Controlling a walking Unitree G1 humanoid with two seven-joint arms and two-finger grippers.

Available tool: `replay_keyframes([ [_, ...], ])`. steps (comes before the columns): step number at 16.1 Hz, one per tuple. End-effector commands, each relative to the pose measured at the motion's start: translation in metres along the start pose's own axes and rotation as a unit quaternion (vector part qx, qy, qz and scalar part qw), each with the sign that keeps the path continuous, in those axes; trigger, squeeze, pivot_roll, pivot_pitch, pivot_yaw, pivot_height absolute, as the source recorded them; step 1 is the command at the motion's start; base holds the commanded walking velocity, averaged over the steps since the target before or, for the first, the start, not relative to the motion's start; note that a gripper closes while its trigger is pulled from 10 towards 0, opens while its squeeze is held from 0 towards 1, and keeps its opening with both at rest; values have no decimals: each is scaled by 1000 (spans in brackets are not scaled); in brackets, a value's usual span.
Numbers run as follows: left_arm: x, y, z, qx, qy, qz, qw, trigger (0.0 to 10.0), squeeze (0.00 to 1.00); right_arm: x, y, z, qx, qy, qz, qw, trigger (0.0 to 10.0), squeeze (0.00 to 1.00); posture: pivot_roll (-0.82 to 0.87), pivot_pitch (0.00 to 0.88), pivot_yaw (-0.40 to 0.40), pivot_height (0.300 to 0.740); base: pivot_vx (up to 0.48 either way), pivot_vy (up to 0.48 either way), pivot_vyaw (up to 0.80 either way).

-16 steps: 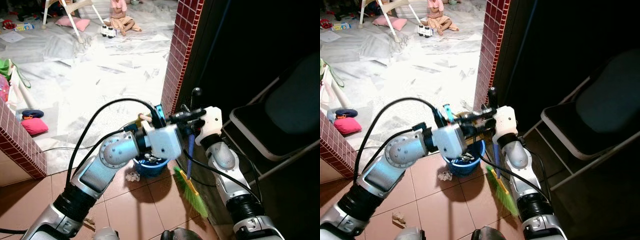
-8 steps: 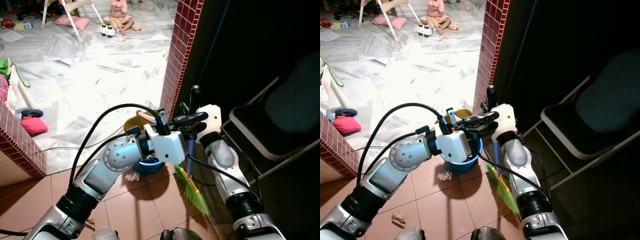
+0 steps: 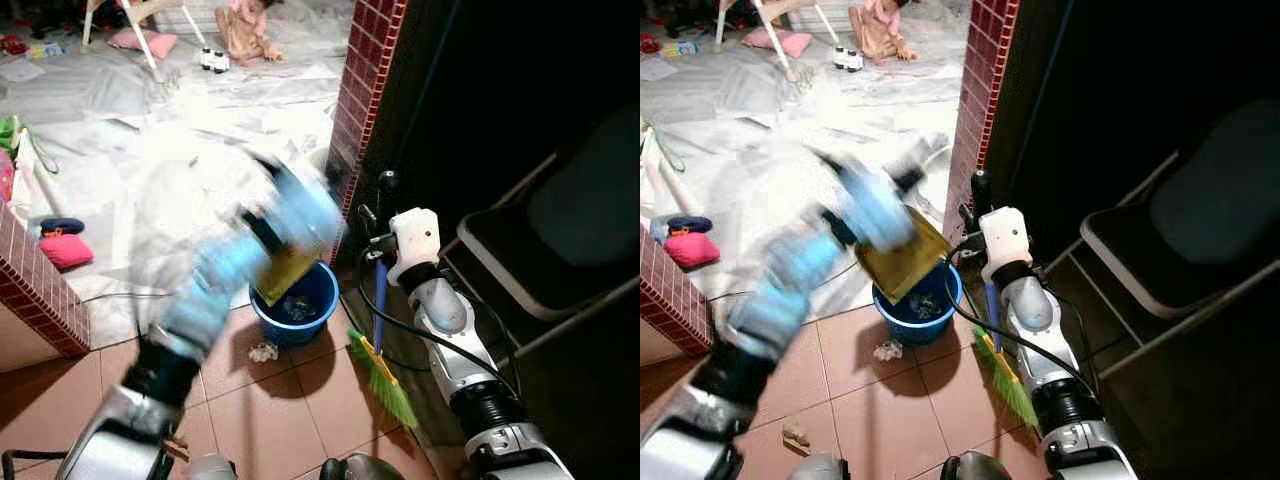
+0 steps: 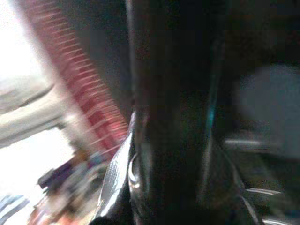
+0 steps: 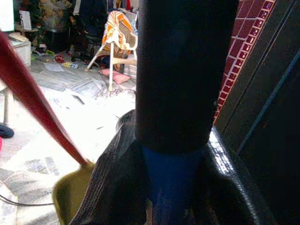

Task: Sweep floor

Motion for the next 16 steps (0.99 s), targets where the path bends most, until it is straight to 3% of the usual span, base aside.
replay_keyframes([
  [1, 23, 10, 19, 45, 1, -47, 998, 10000, 0, 13, 7, -6, -6, -14, -31, 999, 10000, 0, 23, 20, -116, 740, 0, 0, 0],
  [4, 37, 15, 53, 116, -35, -69, 990, 10000, 0, 13, 9, -5, -6, -12, -31, 999, 10000, 0, 32, 14, -117, 740, 0, 0, 0],
  [7, 62, 14, 102, 226, -73, -106, 966, 10000, 0, 12, 11, -4, -8, -10, -31, 999, 10000, 0, 45, 2, -114, 740, 0, 0, 0],
  [11, 84, 3, 142, 298, -80, -136, 941, 10000, 0, 11, 12, -3, -10, -9, -31, 999, 10000, 0, 55, 0, -114, 740, 0, 0, 0],
  [13, 84, -4, 155, 325, -55, -115, 937, 10000, 0, 11, 13, -2, -11, -8, -32, 999, 10000, 0, 58, 0, -113, 740, 0, 0, 0],
  [16, 62, -34, 167, 365, 21, -32, 930, 10000, 0, 9, 12, 0, -12, -7, -30, 999, 10000, 0, 77, 0, -108, 740, 0, 0, 0],
])
Point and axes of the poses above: a point about 5 cm out from each wrist's last joint towards the gripper, its own y axis pointing out of the wrist towards the gripper, its own x axis along the axis of the wrist's last joint, z = x × y, the point moved 2 cm from there along y, pointing out of the wrist towards the gripper, and after that the axes turned 6 degrees about -y, right-handed, at the moved point
